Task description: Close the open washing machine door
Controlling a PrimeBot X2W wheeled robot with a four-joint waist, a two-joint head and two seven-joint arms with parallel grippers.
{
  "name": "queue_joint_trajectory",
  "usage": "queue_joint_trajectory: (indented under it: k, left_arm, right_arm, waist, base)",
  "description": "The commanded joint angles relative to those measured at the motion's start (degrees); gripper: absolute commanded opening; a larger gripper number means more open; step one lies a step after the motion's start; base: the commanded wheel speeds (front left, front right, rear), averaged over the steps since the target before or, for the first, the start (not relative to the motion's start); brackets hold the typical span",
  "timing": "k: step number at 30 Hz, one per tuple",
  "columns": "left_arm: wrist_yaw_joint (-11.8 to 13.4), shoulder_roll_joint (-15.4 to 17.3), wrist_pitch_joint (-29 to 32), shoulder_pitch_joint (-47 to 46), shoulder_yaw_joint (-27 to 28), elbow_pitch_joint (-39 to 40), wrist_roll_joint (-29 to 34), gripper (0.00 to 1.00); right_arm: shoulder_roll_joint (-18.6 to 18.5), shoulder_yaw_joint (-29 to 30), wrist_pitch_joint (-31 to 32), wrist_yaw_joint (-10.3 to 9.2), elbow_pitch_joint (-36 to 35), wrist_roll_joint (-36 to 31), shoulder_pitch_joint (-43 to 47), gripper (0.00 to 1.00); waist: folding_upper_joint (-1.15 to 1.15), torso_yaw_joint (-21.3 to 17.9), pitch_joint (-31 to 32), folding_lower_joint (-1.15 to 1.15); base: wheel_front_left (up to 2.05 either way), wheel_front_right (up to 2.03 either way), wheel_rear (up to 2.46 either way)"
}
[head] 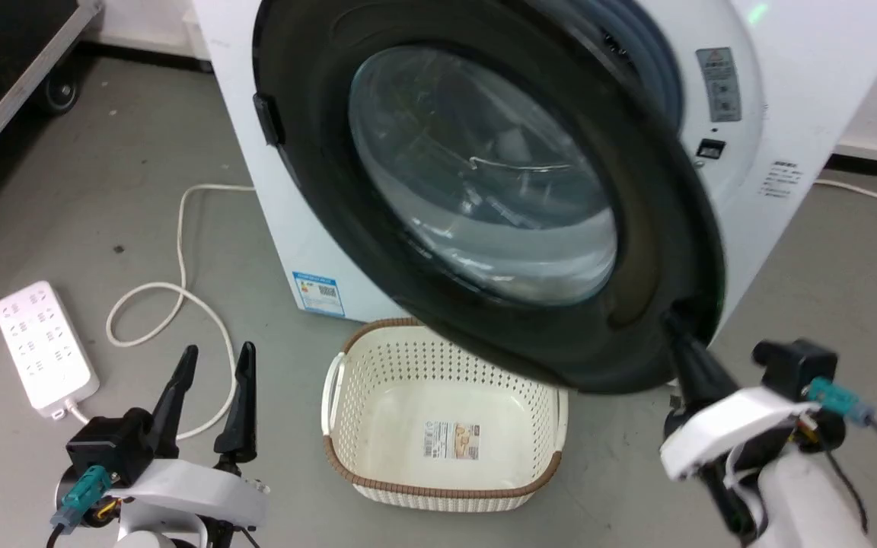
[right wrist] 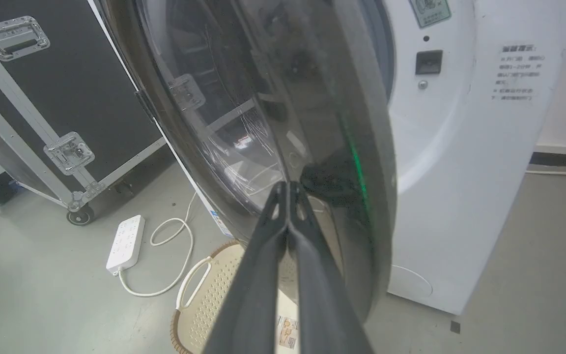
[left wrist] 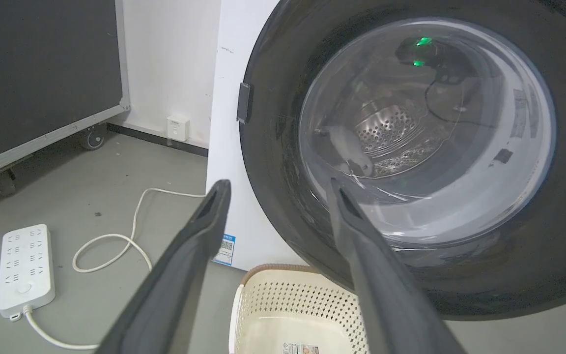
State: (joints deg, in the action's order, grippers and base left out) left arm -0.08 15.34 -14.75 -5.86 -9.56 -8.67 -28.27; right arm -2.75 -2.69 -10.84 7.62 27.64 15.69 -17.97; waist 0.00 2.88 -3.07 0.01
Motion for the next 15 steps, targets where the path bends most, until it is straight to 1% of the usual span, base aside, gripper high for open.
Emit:
queue_joint_trajectory:
  k: [1, 5, 6, 15]
  left_arm:
    - [-0.23, -0.16, -0.25, -0.71, 0.42, 0.42, 0.40, 1.00]
    - [-0.77, -0.53, -0.25, -1.54, 0.98, 1.46, 0.94, 1.00]
    - [-1.22, -0.83, -0.25, -2.46, 1.52, 2.24, 1.35, 1.00]
    - [-2.73, -2.32, -0.25, -5.07, 2.59, 3.75, 2.75, 1.00]
  right_arm:
    - [-0.12, 1.44, -0.78, -0.13, 1.14, -0.53, -2.03, 0.00]
    - [-0.12, 6.24, -2.02, -0.13, 4.61, -2.73, -7.28, 0.00]
    - [-0.12, 10.43, -2.72, -0.13, 6.57, -5.12, -11.59, 0.00]
    - [-0.12, 21.48, -3.70, -0.13, 10.51, -13.49, -23.44, 0.00]
  waist:
    - [0.00, 0.45, -0.75, -0.01]
    - [0.00, 1.37, -3.18, -0.01]
    - [0.00, 2.39, -5.35, -0.01]
    - [0.00, 5.71, -11.30, -0.01]
  base:
    - [0.00, 0.00, 0.00]
    - [0.00, 0.00, 0.00]
    - [0.00, 0.00, 0.00]
    - [0.00, 0.00, 0.00]
